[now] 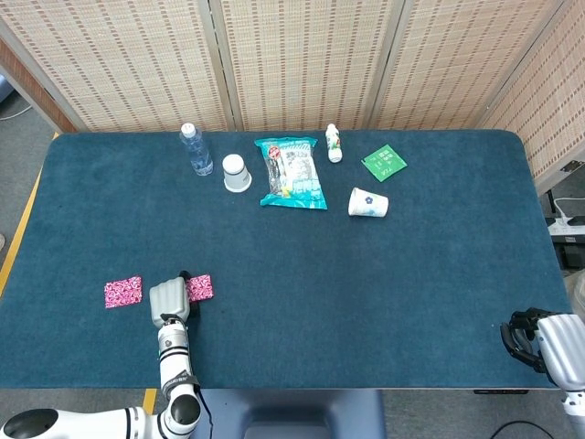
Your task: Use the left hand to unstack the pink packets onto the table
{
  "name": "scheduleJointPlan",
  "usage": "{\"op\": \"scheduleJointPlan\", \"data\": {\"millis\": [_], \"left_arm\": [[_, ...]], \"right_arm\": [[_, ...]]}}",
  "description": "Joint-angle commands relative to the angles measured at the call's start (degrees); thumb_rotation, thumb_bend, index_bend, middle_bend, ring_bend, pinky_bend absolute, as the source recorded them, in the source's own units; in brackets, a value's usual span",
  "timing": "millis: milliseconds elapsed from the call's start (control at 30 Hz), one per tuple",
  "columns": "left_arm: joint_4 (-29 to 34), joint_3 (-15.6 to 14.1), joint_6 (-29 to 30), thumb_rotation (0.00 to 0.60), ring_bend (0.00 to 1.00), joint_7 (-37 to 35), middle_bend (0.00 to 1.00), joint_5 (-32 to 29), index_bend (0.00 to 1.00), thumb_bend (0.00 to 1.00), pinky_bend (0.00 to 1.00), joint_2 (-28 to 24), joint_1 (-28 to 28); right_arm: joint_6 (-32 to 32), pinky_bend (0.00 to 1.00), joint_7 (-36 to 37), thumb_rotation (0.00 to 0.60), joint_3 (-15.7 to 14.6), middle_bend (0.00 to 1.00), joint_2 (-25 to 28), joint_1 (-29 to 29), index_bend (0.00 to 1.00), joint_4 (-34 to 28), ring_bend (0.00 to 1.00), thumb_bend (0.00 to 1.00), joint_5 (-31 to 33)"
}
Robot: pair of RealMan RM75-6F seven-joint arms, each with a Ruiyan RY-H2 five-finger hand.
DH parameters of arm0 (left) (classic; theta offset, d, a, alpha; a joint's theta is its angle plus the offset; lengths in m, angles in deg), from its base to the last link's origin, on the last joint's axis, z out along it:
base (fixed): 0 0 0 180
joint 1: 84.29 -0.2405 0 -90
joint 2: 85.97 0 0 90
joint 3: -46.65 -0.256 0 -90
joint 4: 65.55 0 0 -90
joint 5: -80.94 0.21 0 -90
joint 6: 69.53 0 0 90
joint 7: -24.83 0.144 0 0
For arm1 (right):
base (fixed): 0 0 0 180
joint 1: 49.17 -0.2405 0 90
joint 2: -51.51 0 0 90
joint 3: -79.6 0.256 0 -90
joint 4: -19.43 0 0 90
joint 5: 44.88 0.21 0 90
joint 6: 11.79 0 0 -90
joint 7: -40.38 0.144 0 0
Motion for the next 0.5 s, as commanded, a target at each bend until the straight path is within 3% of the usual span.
{"op": "scheduleJointPlan", "data": {"millis": [33,167,300,500], "left_arm": [[-0.04,-0.27,0.1,0.6,1.0,-0.95,1.0,1.07,0.4,0.37,1.0,-0.01,-0.3],[1.09,-0.77,0.34,0.6,1.0,-2.14,1.0,2.61,0.5,0.38,1.0,-0.63,-1.0],[3.81,-2.14,0.87,0.6,1.0,-3.05,1.0,4.35,0.54,0.38,1.0,-2.54,-2.36],[10.63,-7.07,2.17,0.6,1.0,-5.14,1.0,9.1,0.56,0.38,1.0,-9.51,-6.39]], "right_arm": [[-0.06,0.85,-0.02,0.6,0.01,0.8,-0.03,0.01,0.98,0.02,0.73,0.48,0.0],[0.03,0.85,-0.12,0.6,0.02,0.8,-0.05,-0.01,0.98,-0.01,0.73,0.48,0.06],[0.07,0.85,-0.3,0.6,0.0,0.8,-0.08,-0.02,0.98,0.0,0.73,0.48,0.05],[0.31,0.85,-0.74,0.6,0.01,0.8,-0.2,-0.08,0.98,-0.09,0.73,0.48,0.21]]}}
